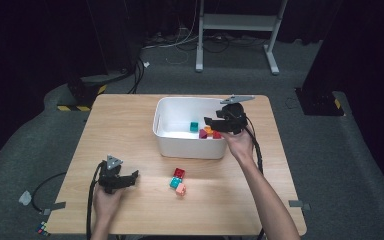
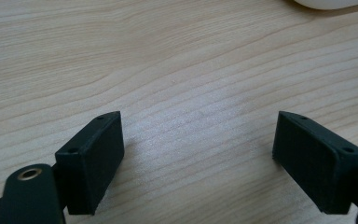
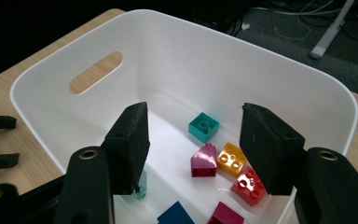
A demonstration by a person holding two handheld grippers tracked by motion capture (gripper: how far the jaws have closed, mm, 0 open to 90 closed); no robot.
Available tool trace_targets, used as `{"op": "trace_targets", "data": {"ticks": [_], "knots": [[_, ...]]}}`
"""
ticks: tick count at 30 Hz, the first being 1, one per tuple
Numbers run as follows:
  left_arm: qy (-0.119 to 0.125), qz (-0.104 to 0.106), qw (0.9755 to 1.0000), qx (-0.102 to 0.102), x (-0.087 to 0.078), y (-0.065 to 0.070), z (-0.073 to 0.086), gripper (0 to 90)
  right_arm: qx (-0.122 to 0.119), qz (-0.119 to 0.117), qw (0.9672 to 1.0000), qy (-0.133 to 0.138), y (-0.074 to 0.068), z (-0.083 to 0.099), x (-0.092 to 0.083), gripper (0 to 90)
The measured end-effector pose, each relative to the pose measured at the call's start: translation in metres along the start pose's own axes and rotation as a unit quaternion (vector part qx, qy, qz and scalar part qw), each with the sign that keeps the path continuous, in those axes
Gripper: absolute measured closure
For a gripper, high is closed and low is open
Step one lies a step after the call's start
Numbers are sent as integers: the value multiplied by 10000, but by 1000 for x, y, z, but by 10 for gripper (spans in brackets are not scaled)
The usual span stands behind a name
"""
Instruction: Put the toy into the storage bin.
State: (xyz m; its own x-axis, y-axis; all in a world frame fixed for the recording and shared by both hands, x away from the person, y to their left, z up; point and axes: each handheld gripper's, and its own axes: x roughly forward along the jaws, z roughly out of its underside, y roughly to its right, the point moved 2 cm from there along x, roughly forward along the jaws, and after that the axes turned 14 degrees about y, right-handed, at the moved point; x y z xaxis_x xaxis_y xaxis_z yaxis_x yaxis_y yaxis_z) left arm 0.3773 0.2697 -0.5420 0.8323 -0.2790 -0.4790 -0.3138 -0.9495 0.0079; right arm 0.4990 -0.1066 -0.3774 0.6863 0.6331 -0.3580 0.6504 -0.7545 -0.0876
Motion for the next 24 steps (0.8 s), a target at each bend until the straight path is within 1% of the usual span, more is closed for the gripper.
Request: {"op": "trace_targets", "data": {"ticks": [5,10,11,17,24], "knots": [[7,-5,10000,-7,0,0,0,165,-21,-119,9998,138,-6,3,-11,412],[8,-5,10000,-6,0,0,0,165,55,-262,9993,258,-13,11,-21,400],[8,-7,10000,-7,0,0,0,165,41,-285,9992,260,-14,12,-23,401],[7,-7,10000,-7,0,0,0,165,40,-361,9984,438,-20,22,-34,405],[7,-7,10000,-8,0,0,0,165,14,-440,9979,475,-29,34,-41,404]]}}
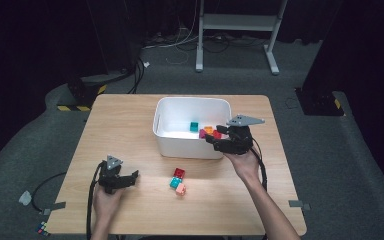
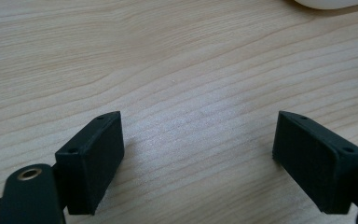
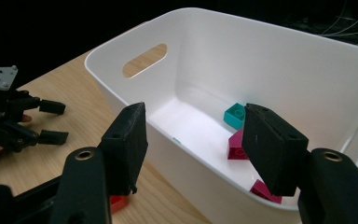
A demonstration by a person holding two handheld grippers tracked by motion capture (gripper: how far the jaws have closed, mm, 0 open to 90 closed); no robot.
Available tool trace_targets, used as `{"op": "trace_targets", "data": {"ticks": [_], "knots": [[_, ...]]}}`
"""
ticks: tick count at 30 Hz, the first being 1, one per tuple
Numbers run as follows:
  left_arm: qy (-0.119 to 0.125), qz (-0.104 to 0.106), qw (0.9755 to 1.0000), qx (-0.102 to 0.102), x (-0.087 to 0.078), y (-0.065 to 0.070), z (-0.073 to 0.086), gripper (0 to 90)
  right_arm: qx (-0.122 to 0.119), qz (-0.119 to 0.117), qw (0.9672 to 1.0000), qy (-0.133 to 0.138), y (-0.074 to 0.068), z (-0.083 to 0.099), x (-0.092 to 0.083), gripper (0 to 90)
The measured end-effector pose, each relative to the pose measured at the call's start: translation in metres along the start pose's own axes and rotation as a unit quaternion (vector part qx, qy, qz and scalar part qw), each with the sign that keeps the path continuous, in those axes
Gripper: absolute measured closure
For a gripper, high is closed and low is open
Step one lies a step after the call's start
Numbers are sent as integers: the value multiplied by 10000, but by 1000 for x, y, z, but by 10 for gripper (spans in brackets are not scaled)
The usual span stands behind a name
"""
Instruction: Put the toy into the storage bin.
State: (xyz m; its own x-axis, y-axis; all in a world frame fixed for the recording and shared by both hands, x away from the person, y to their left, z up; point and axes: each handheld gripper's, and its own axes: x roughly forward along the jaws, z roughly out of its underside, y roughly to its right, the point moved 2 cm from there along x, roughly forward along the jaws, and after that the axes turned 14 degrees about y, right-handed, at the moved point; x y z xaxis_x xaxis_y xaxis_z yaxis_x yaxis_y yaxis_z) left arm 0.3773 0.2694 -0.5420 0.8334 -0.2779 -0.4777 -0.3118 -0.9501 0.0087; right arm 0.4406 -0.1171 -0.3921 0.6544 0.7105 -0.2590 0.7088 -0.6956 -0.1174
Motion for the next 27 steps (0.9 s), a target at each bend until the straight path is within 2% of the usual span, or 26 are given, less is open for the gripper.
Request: {"op": "trace_targets", "data": {"ticks": [5,12,22,27], "knots": [[0,0,10000,-1,0,0,0,165,-94,-81,9999,-3,-10,13,-3,404],[0,0,10000,2,0,0,0,165,10,-229,9997,-93,-23,38,-4,410],[-6,-1,10000,10,0,0,0,165,-4,-607,9976,-341,-54,83,2,410],[-1,-1,10000,1,0,0,0,165,-98,-717,9961,-514,-71,105,5,412]]}}
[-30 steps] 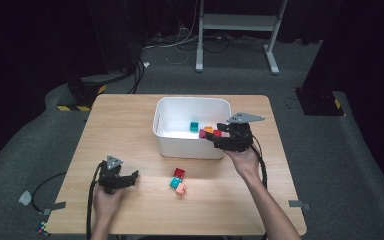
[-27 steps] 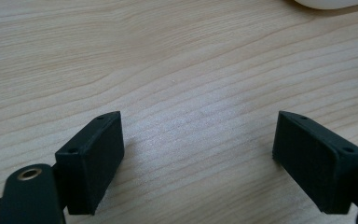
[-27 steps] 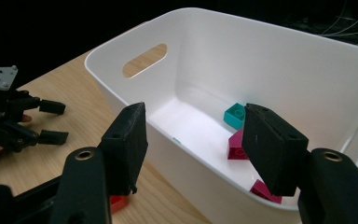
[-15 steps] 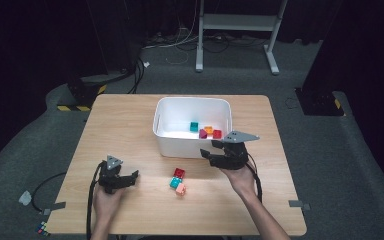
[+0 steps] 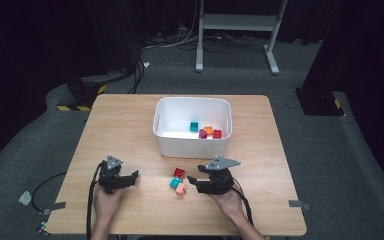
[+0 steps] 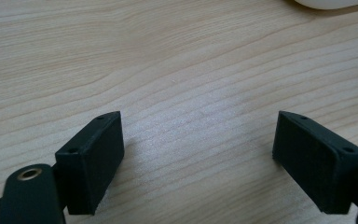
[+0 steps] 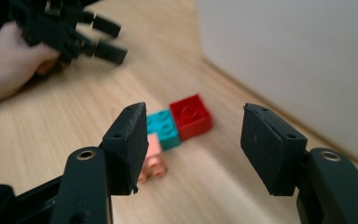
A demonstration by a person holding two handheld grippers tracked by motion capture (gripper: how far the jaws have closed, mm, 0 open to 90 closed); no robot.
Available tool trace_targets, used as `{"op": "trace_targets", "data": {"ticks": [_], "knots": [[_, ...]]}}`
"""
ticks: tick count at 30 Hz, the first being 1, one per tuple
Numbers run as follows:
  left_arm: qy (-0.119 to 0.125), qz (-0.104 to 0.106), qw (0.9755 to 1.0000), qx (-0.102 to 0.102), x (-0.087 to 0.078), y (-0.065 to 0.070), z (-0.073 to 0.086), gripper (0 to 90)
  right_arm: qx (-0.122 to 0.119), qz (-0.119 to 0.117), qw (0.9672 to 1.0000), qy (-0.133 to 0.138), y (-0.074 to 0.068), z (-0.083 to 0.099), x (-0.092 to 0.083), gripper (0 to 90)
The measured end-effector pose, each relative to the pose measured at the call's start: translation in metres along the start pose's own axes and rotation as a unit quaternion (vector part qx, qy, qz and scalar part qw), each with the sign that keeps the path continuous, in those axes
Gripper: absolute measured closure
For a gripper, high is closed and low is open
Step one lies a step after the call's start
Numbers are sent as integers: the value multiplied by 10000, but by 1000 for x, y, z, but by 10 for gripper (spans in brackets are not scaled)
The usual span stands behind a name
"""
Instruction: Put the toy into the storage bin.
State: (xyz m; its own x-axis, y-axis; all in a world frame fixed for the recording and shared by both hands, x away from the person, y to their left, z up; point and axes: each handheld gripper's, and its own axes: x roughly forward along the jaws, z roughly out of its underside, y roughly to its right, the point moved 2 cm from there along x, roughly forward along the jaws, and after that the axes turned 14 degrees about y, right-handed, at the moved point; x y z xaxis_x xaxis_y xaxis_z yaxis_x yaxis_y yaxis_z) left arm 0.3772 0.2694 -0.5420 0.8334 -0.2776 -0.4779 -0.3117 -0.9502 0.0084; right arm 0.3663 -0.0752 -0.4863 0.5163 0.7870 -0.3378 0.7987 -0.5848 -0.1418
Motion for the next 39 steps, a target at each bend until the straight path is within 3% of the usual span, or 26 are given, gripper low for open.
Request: {"op": "trace_targets", "data": {"ticks": [5,15,24,30,39], "knots": [[1,0,10000,0,0,0,0,165,-36,-143,9997,-213,-13,16,9,412],[-1,1,10000,1,0,0,0,165,-72,-346,9985,-427,-29,33,30,412],[-2,3,10000,-1,0,0,0,165,-162,-294,9974,-639,-33,39,45,445],[2,10,10000,-3,0,0,0,165,-247,-170,9968,-747,-33,42,46,531],[1,16,10000,-11,1,0,0,165,-446,-86,9967,-673,-36,41,41,580]]}}
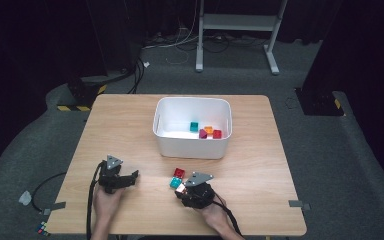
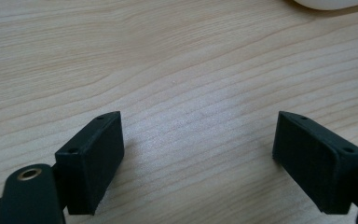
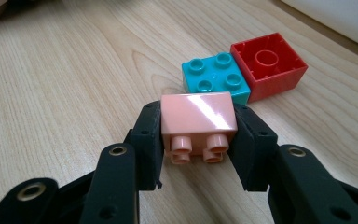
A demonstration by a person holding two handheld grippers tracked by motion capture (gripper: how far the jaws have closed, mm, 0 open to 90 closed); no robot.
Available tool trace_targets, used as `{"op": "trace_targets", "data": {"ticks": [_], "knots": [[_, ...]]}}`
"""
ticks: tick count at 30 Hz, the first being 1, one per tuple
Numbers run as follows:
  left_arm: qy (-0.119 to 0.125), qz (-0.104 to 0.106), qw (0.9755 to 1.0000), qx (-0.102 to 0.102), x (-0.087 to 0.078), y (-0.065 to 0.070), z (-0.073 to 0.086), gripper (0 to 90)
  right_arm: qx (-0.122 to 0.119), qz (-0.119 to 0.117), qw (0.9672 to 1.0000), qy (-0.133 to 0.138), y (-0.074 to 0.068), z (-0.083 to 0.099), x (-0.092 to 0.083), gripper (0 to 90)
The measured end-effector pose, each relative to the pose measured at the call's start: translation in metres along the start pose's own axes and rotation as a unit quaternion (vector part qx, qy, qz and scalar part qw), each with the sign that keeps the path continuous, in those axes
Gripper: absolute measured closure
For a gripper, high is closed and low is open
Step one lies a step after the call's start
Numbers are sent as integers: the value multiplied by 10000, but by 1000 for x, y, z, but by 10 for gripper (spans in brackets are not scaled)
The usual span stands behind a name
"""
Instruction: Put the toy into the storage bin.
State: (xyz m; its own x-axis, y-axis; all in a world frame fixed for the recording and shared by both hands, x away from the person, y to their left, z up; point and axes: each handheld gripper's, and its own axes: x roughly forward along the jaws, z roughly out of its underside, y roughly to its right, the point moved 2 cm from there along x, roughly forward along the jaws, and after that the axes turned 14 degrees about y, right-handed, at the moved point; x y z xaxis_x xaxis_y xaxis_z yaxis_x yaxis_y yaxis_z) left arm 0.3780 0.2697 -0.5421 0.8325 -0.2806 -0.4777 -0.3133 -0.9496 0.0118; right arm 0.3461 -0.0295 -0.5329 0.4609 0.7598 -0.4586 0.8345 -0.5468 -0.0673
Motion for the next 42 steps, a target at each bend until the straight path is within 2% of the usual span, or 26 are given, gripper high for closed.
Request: {"op": "trace_targets", "data": {"ticks": [12,16,25,35,39,42], "knots": [[0,0,10000,-1,0,0,0,165,-88,42,9999,133,5,-11,-14,583],[2,-3,10000,2,0,0,0,165,136,9,9996,265,13,-22,-24,583],[2,-8,10000,-5,0,0,0,165,248,183,9986,422,37,-48,-45,583],[-4,-20,10000,8,0,0,0,165,244,327,9972,633,63,-90,-71,583],[-2,-20,10000,6,0,0,0,165,195,421,9966,684,75,-108,-78,583],[-1,-20,10000,5,0,0,0,165,265,503,9955,764,86,-120,-81,584]]}}
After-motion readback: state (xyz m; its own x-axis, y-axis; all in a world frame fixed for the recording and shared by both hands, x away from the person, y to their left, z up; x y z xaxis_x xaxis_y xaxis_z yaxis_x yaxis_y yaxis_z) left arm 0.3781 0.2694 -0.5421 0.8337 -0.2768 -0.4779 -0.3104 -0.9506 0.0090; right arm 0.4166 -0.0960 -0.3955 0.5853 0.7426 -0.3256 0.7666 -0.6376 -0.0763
